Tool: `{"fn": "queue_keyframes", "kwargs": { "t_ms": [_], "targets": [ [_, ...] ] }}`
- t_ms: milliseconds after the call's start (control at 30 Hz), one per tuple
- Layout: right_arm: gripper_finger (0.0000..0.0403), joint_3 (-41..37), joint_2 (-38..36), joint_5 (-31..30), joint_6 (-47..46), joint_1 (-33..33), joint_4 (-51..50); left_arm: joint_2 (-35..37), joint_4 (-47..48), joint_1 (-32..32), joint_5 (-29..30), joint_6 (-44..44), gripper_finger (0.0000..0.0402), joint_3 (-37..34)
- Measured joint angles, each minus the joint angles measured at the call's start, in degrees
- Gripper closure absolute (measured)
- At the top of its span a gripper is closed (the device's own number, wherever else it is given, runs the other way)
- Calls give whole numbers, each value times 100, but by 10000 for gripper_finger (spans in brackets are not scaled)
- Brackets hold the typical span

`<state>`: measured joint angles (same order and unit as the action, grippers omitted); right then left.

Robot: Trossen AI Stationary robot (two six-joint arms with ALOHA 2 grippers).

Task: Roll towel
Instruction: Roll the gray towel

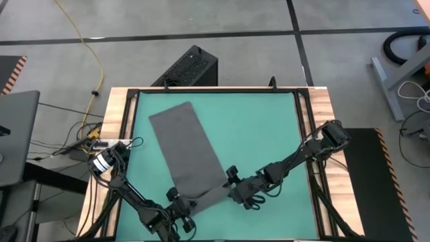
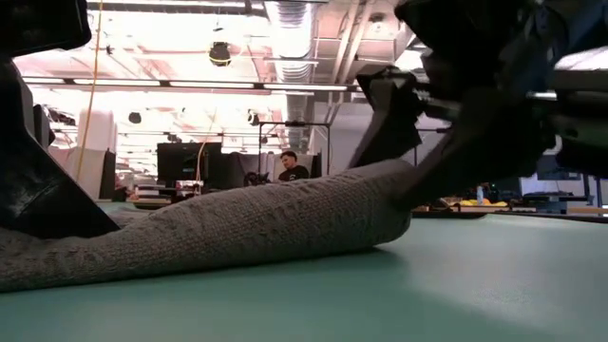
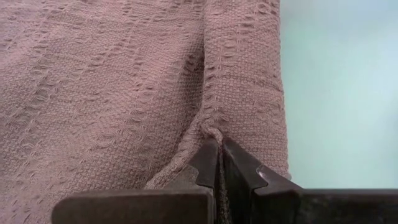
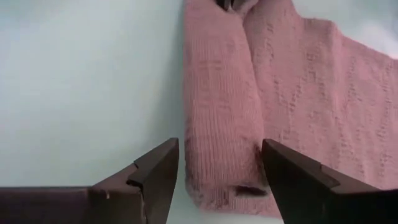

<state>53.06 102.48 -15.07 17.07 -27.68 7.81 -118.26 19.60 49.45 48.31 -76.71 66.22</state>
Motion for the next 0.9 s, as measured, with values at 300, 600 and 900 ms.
{"fn": "queue_keyframes", "kwargs": {
  "t_ms": [300,600,900],
  "targets": [
    [262,-418,0,439,-37,127,739,-4,-2,0,116,44,401,-2],
    [383,-404,354,1090,-1777,253,636,-9,-224,34,139,168,401,-4],
    [382,-391,17,3538,-4417,911,587,-4,-1253,57,-733,928,401,0]
  ]
}}
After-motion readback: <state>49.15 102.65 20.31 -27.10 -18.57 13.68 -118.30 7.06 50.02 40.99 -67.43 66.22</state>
